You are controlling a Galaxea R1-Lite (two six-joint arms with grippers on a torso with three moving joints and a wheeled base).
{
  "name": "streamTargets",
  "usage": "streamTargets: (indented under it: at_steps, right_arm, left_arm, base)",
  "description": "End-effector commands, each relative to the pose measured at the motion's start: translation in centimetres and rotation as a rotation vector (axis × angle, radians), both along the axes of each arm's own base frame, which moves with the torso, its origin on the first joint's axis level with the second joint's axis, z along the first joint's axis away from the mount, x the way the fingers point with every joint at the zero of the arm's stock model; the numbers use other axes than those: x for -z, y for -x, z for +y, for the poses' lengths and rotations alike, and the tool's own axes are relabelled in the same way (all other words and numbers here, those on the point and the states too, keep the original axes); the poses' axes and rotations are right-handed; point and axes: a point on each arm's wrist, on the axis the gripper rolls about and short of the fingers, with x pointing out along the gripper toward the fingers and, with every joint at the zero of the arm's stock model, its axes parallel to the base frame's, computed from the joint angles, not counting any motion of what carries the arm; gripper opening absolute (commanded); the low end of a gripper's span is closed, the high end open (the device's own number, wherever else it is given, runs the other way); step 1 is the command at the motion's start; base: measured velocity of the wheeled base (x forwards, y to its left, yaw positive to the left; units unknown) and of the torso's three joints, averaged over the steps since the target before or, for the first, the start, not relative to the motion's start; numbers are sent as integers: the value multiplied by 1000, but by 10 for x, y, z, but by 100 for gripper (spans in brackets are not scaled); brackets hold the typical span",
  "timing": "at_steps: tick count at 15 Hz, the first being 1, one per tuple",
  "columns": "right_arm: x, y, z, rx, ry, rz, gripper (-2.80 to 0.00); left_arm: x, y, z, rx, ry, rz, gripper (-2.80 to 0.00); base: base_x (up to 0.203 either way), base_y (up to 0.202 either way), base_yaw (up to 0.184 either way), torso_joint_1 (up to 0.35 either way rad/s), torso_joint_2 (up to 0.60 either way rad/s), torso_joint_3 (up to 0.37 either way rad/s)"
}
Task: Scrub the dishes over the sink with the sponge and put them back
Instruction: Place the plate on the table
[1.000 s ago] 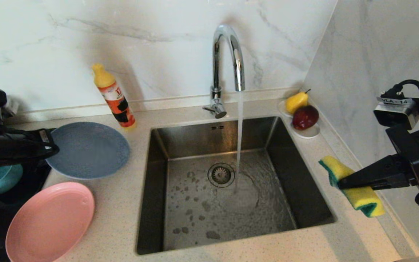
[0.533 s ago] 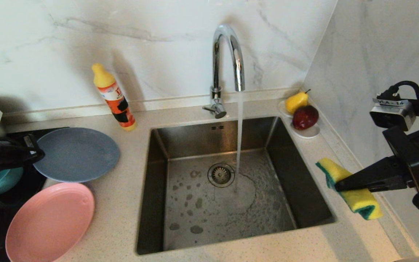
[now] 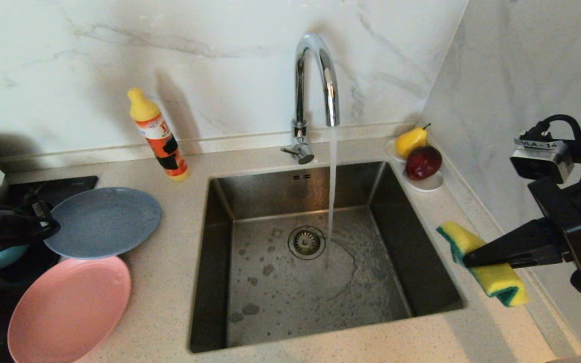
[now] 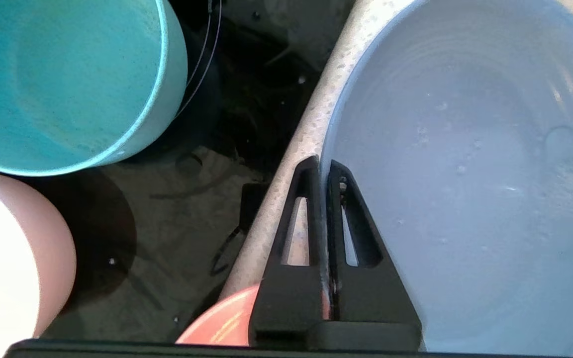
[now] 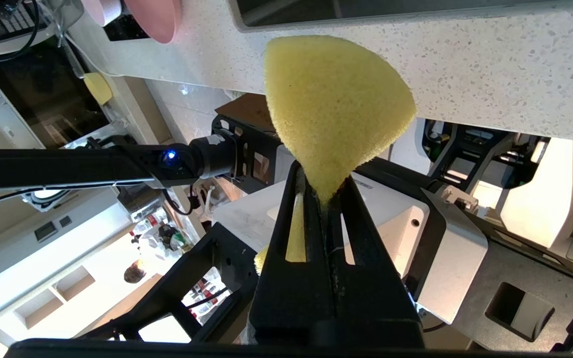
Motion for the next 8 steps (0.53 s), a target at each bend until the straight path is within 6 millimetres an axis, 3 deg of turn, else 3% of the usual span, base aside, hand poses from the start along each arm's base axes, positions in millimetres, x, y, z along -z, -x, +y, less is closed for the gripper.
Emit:
streamTargets:
  at_steps: [1,5,8]
  right_arm:
    - [2,-1,0,-1,1,14,-280]
    - [2,1,0,-1,0,14,-280]
    - [2,2,-1,-2,0,10,-280]
  left_arm:
    - [7,-4,3,-4,13,16,0]
    - [-16,8,2,-20,-10,-46,0]
    - [-40,30,-9,-24,-1,-40,0]
  base:
    - [0,0,0,0,0,0]
    - [0,0,0,0,0,0]
    - [0,0,0,0,0,0]
